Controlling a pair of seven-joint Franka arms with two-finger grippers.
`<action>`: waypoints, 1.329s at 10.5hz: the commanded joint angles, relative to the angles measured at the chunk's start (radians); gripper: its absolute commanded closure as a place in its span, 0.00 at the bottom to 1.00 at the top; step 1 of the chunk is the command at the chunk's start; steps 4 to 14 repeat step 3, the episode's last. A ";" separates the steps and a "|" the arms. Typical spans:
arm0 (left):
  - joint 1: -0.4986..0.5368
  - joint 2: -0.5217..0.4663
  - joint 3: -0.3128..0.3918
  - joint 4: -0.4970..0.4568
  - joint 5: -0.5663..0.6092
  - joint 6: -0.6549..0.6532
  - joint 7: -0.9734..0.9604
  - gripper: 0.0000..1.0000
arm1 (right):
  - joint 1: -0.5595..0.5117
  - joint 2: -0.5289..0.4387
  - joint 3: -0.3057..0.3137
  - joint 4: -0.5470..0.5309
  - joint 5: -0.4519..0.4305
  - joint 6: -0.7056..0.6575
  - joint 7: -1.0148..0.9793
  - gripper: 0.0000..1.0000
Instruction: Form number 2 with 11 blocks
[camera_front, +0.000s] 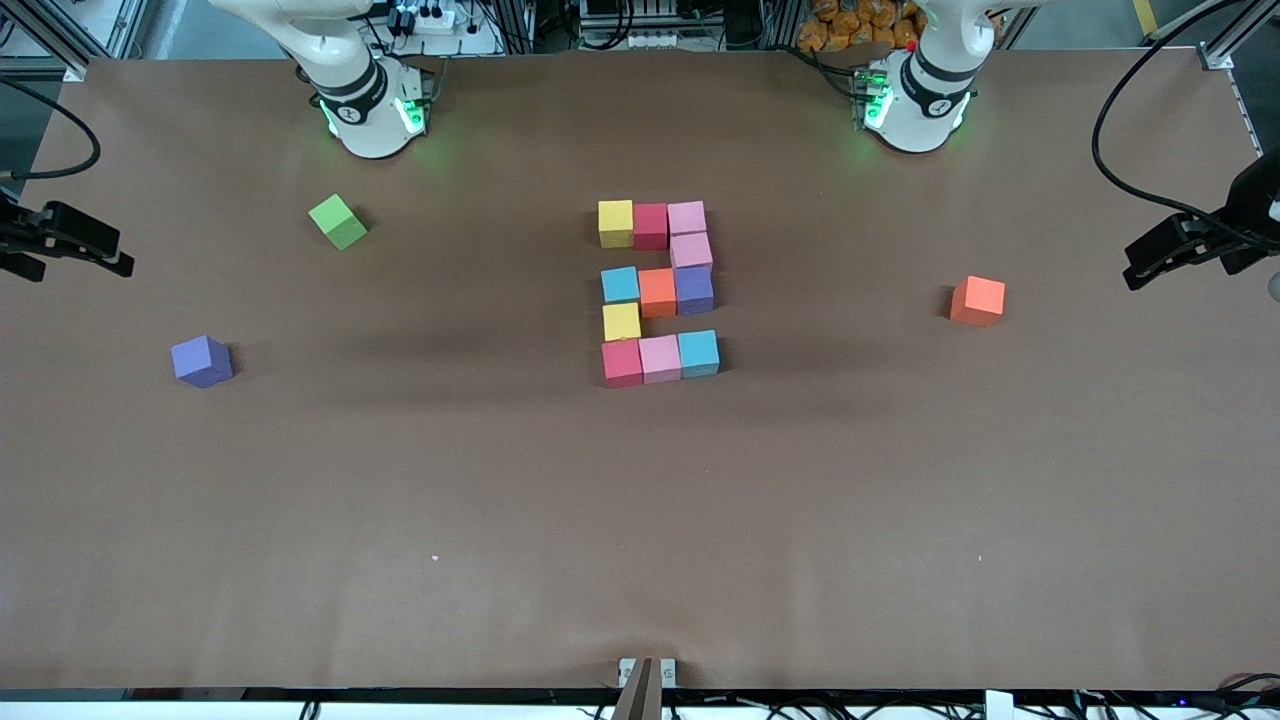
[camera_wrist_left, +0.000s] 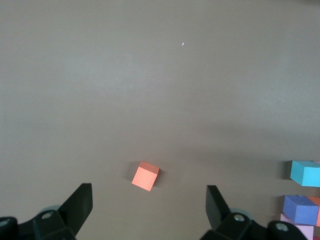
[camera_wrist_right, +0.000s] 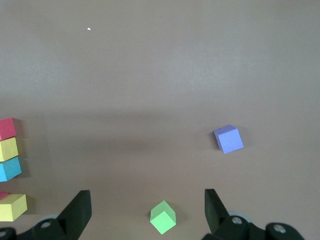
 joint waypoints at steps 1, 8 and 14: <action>-0.005 -0.036 0.010 -0.007 -0.073 -0.008 0.020 0.00 | 0.001 -0.025 0.001 -0.008 -0.021 -0.013 -0.013 0.00; -0.009 -0.050 0.010 -0.008 -0.075 -0.011 0.018 0.00 | 0.002 -0.026 0.001 -0.008 -0.034 -0.012 -0.013 0.00; -0.009 -0.050 0.010 -0.008 -0.075 -0.011 0.018 0.00 | 0.002 -0.026 0.001 -0.008 -0.034 -0.012 -0.013 0.00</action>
